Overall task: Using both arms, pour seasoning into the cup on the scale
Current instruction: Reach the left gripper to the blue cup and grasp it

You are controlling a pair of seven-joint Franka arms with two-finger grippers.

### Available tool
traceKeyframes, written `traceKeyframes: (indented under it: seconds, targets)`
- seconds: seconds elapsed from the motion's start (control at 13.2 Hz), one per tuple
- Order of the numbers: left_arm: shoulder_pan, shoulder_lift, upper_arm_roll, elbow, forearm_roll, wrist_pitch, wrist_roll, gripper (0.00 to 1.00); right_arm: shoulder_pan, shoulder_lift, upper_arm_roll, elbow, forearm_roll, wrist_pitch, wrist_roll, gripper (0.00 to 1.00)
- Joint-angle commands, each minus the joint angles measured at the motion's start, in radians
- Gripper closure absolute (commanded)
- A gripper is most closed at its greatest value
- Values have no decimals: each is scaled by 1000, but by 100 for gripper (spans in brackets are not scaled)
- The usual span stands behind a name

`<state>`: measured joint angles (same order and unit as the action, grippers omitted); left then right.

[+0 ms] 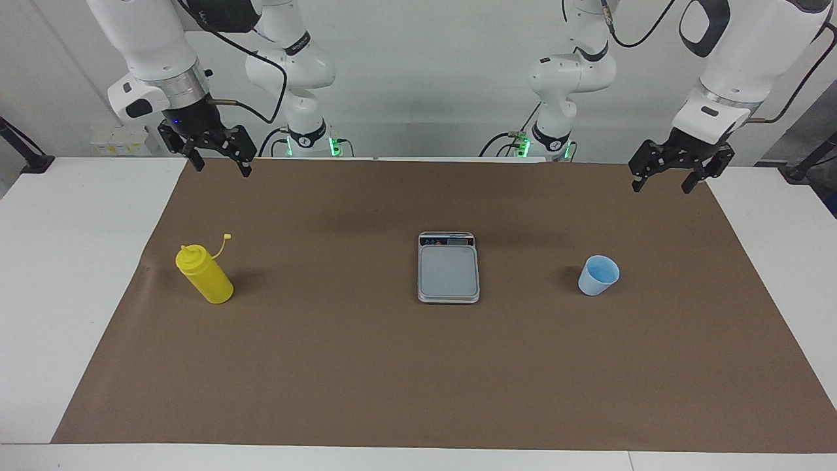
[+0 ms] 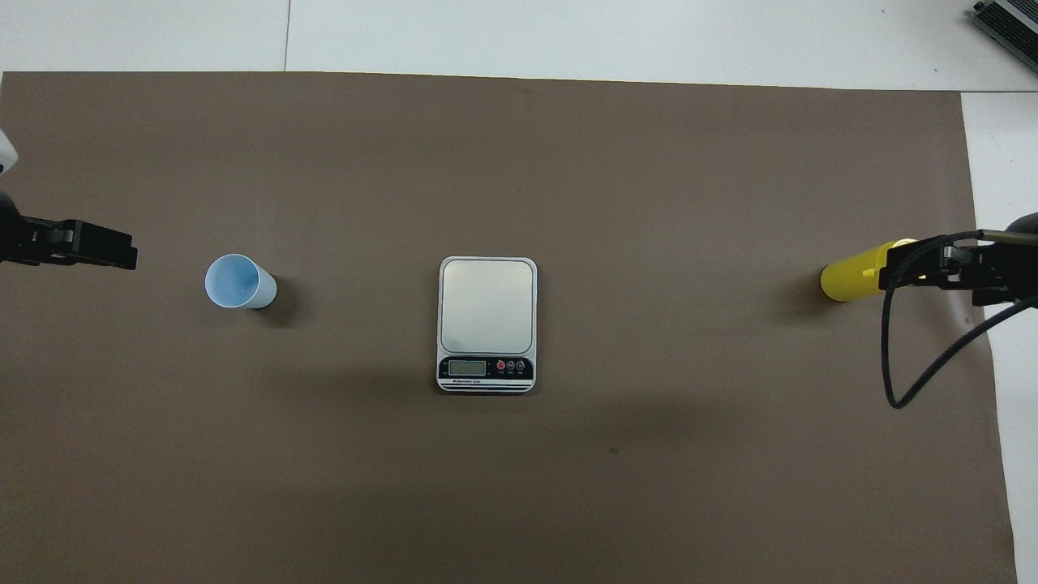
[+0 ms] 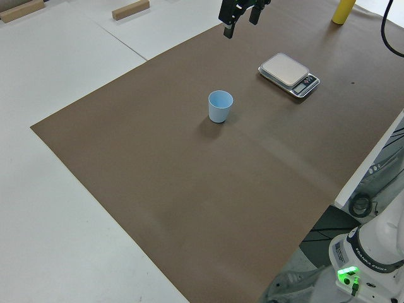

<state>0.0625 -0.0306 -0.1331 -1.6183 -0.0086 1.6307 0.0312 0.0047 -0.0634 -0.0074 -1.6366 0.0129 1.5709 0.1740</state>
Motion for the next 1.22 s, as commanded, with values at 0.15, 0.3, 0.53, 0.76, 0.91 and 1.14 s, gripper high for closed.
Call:
traceKeyframes:
  seconds: [0.15, 0.3, 0.53, 0.76, 0.91, 1.14]
  targets:
    - [11, -29, 1, -32, -16, -2, 24, 0, -3, -19, 17, -17, -16, -6, -25, 0]
    - [11, -57, 1, -90, -14, 33, 16, 0, -3, -21, 18, -22, -14, -5, -28, 0]
    - [11, -78, 1, -162, -16, 123, -52, 0, -3, -21, 18, -22, -8, -5, -16, 0]
    - [13, -69, 3, -260, -16, 237, -63, 0, -5, -21, 18, -22, -4, -3, -16, 0]
    - [32, -48, 3, -299, -16, 264, -100, 0, -5, -21, 18, -22, -2, -5, -16, 0]
    - [39, -14, 3, -377, -16, 372, -111, 0, -5, -21, 18, -22, -1, -3, -16, 0]
